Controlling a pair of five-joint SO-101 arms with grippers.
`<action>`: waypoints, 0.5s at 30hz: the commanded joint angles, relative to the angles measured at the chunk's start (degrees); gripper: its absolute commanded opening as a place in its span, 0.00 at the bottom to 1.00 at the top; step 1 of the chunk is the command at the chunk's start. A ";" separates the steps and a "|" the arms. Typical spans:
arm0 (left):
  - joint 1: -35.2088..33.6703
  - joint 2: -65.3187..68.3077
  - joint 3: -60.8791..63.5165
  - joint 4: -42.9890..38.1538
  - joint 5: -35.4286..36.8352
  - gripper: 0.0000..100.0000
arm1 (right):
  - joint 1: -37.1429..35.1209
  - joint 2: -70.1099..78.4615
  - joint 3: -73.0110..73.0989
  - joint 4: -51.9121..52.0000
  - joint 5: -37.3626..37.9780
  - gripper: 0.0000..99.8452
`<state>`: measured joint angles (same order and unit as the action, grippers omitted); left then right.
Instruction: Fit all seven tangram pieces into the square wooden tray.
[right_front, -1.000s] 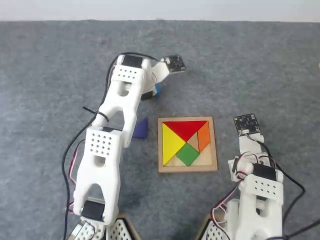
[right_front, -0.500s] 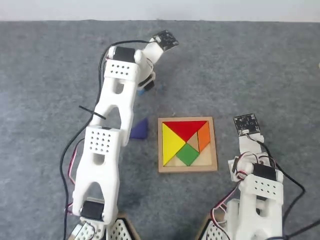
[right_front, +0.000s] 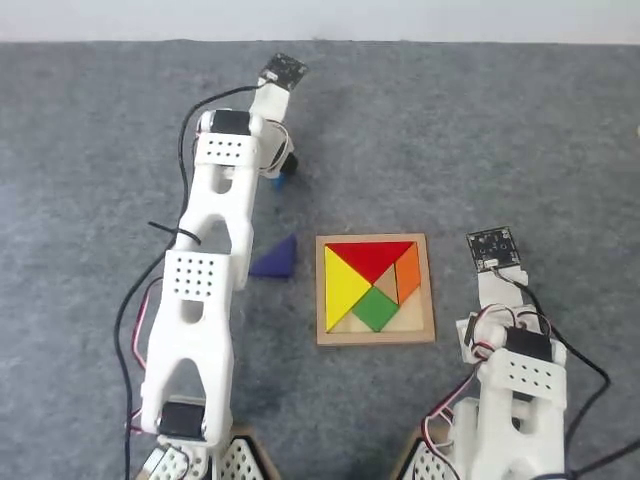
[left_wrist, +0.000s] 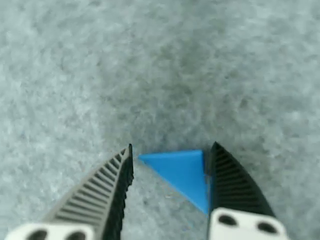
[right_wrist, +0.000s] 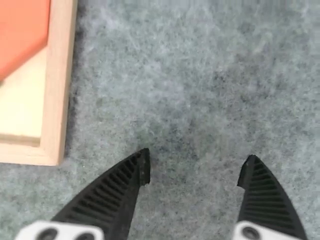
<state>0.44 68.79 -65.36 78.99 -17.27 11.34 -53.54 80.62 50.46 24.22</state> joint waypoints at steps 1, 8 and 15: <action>0.35 -2.02 -2.07 3.43 0.97 0.24 | -0.66 -1.01 -0.18 -1.19 0.88 0.30; 0.97 -2.02 -2.07 11.25 0.70 0.22 | -0.66 -1.01 -0.18 -1.19 0.88 0.30; 0.79 -2.29 -2.15 6.68 4.13 0.21 | -0.66 -1.01 -0.09 -1.19 0.88 0.30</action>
<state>1.05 68.70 -66.24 88.57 -16.31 11.34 -53.54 80.70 50.11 24.22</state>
